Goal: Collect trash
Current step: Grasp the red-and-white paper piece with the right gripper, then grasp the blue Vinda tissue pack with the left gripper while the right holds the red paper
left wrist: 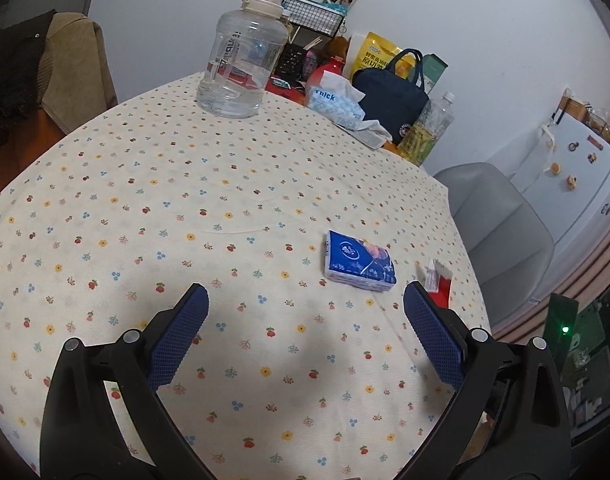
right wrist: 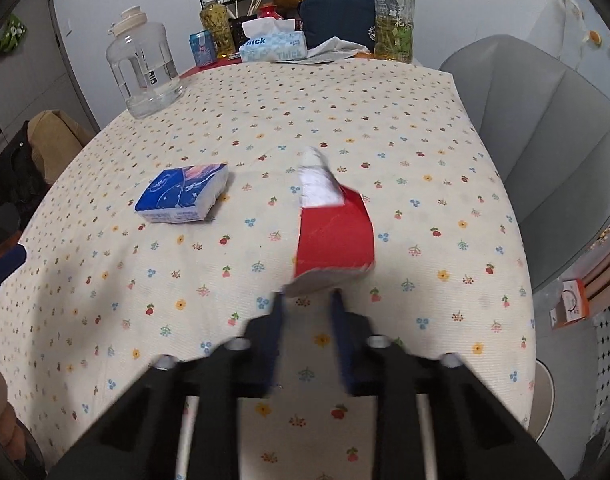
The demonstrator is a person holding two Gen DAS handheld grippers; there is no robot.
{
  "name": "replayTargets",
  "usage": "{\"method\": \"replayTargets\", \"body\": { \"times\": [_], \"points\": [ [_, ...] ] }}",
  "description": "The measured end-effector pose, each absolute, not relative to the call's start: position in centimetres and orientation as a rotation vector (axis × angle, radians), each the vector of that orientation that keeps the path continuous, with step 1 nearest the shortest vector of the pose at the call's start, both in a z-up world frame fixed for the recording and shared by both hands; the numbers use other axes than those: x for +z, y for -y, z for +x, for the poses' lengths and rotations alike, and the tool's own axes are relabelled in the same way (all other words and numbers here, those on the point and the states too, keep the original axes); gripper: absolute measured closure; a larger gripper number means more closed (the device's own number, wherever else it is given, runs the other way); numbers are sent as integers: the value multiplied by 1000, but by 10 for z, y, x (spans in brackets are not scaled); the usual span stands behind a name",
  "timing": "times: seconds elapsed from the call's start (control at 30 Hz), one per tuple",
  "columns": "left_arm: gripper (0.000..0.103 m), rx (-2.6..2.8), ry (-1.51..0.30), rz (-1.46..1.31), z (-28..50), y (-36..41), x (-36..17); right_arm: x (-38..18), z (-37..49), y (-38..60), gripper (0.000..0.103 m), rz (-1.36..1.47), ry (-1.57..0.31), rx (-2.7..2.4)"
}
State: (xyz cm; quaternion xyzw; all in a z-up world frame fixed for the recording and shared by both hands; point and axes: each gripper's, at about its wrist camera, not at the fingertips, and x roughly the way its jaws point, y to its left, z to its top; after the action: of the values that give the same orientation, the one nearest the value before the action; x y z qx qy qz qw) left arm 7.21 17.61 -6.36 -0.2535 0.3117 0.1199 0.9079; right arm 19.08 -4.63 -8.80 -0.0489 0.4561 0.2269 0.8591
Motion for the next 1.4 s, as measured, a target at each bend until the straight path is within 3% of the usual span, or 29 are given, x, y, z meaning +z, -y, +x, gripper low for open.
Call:
{"method": "replayTargets", "body": {
  "times": [0.07, 0.27, 0.33, 0.37, 0.5, 0.6, 0.67, 0.7, 0.73, 0.87, 0.9, 1.4],
  "points": [
    [6, 239, -650, -505, 78, -172, -64, -89, 193, 52, 99, -69, -969, 504],
    [6, 224, -682, -486, 94, -165, -68, -89, 193, 64, 93, -33, -986, 525],
    [6, 224, -686, -484, 97, -165, -69, -86, 193, 70, 42, -16, -974, 517],
    [6, 225, -687, -481, 99, -164, -69, -83, 193, 72, 37, -25, -947, 505],
    [6, 227, -698, -474, 105, -164, -70, -78, 200, 69, 36, -58, -935, 517],
    [6, 224, -711, -461, 110, -163, -69, -72, 209, 61, 23, -111, -907, 526],
    [6, 225, -716, -448, 113, -163, -67, -71, 217, 55, 21, -136, -898, 544],
    [6, 225, -719, -444, 115, -163, -67, -73, 220, 53, 26, -147, -902, 551],
    [6, 225, -726, -439, 118, -163, -67, -75, 222, 50, 53, -153, -910, 559],
    [6, 221, -757, -421, 130, -160, -72, -78, 225, 54, 73, -135, -927, 588],
    [6, 219, -767, -414, 135, -158, -74, -77, 223, 57, 99, -133, -929, 596],
    [6, 219, -850, -328, 191, -124, -105, -68, 225, 111, 101, -66, -902, 538]
  ]
}}
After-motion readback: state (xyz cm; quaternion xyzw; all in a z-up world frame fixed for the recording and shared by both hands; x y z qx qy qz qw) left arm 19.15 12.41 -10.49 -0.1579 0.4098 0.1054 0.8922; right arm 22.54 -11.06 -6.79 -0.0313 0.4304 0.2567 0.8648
